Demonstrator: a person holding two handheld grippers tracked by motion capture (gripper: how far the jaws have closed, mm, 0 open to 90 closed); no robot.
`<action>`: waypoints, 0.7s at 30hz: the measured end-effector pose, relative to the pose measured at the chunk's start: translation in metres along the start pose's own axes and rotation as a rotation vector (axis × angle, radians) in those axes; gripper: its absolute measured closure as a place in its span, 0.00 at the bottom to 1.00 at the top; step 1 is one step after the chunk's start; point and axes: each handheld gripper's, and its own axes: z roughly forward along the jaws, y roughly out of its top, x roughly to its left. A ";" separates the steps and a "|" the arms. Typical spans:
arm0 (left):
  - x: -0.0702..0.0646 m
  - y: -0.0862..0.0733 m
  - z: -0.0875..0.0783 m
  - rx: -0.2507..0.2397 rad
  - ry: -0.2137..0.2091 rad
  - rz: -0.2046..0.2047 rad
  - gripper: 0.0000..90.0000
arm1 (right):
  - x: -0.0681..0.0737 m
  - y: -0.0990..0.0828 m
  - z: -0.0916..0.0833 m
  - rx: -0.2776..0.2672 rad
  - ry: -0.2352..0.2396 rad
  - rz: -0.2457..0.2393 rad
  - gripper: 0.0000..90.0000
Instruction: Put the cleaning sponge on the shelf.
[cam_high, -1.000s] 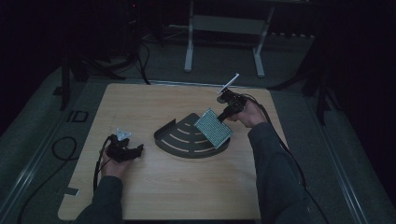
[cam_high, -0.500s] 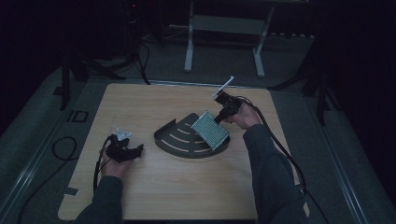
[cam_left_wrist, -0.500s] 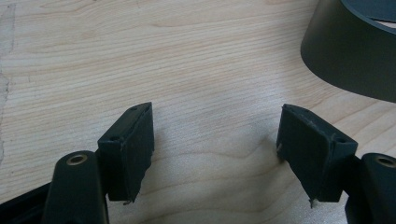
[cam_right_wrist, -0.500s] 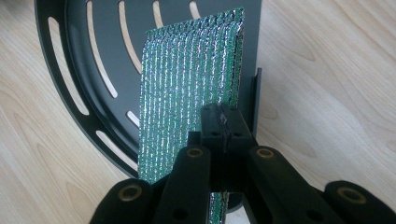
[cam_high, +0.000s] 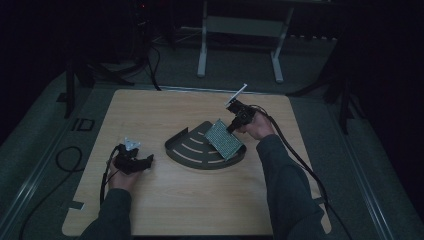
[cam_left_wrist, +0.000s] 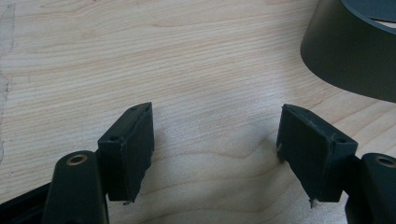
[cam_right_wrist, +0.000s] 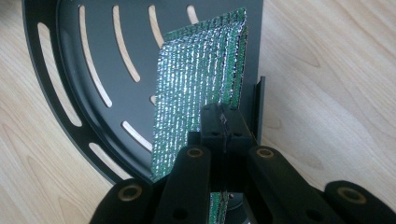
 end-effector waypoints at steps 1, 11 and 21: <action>0.000 0.000 0.000 0.000 0.000 0.000 0.31 | 0.001 0.000 0.001 0.004 -0.004 0.001 1.00; 0.000 0.000 0.000 0.000 0.000 0.000 0.31 | 0.005 -0.002 0.012 0.038 -0.025 -0.036 1.00; 0.000 0.000 0.000 0.000 -0.001 0.000 0.31 | 0.006 -0.003 0.021 0.069 -0.077 -0.055 1.00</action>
